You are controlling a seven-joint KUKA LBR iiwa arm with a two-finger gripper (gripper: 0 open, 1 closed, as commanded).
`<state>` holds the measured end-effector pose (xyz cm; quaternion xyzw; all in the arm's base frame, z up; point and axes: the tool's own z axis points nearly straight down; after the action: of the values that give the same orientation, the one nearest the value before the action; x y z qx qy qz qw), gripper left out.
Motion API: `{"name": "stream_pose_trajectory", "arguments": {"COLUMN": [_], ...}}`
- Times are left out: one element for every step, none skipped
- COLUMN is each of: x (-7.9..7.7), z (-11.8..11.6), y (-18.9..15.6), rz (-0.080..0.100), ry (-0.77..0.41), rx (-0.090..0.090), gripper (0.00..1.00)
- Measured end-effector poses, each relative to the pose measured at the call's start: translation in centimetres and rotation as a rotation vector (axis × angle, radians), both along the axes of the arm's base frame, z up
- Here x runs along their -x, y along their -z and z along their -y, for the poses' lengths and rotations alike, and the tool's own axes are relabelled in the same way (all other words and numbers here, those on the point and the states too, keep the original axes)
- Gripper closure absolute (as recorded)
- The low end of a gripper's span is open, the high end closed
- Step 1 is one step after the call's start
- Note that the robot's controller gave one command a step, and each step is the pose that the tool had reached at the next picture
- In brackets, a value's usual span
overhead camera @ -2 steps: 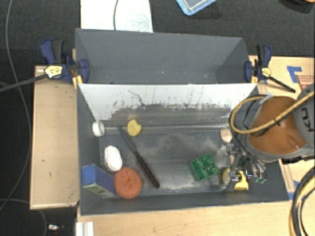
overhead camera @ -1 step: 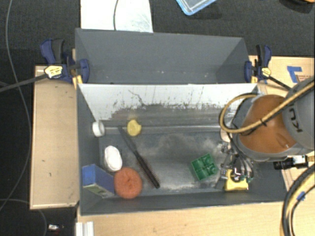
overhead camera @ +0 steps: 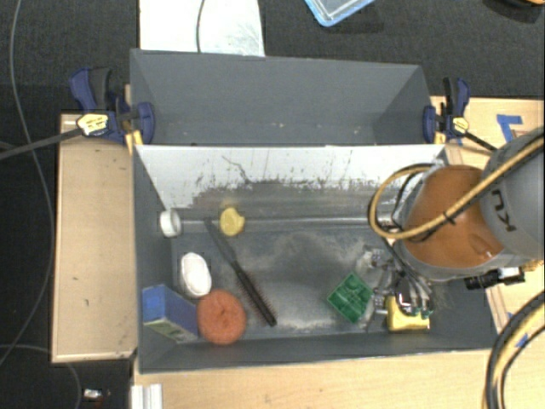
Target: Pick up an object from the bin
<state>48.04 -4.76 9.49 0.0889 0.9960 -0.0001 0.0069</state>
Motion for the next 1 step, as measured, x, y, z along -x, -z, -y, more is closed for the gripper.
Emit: {"name": "stream_pose_trajectory", "arguments": {"x": [0.16], "z": [-1.26], "y": [1.72], "rz": [0.0], "ry": [-0.061], "rx": [-0.001], "gripper": [0.0]}}
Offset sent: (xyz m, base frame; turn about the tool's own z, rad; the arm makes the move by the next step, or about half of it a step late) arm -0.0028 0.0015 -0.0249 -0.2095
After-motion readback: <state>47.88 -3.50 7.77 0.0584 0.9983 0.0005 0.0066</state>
